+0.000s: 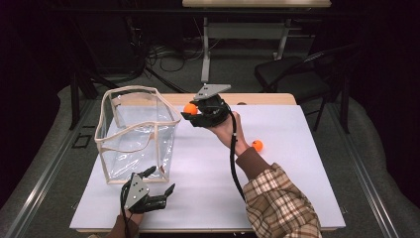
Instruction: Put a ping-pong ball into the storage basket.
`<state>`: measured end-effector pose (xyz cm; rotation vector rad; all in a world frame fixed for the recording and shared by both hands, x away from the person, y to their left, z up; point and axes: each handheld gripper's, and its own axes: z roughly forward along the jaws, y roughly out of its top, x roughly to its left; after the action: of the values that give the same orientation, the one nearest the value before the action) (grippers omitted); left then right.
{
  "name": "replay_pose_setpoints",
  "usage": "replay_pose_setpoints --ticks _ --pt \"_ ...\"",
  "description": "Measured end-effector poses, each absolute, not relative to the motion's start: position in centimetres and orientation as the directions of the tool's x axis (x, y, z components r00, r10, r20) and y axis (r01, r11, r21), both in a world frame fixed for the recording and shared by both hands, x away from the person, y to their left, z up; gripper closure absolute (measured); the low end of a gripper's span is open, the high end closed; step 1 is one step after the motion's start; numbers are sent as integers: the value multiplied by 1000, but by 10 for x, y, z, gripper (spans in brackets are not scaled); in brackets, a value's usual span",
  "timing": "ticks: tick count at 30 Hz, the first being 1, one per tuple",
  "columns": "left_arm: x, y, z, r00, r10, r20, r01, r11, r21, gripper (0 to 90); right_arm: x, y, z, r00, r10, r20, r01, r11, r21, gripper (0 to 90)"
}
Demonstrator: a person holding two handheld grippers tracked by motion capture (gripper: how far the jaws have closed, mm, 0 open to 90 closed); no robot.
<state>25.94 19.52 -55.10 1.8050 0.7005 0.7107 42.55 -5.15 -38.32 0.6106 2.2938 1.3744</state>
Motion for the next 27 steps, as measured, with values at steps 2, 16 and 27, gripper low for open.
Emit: replay_pose_setpoints --ticks 2,16,27 --pt "260 195 -551 656 741 142 136 -301 944 157 427 -48 -382 -829 547 -114 157 425 891 512" --pt "259 195 -551 656 741 141 137 -300 944 157 430 -33 -377 -839 531 -121 143 429 892 512" --pt "259 195 -551 657 740 143 134 -301 944 157 433 -25 -376 -841 528 -114 148 429 891 512"
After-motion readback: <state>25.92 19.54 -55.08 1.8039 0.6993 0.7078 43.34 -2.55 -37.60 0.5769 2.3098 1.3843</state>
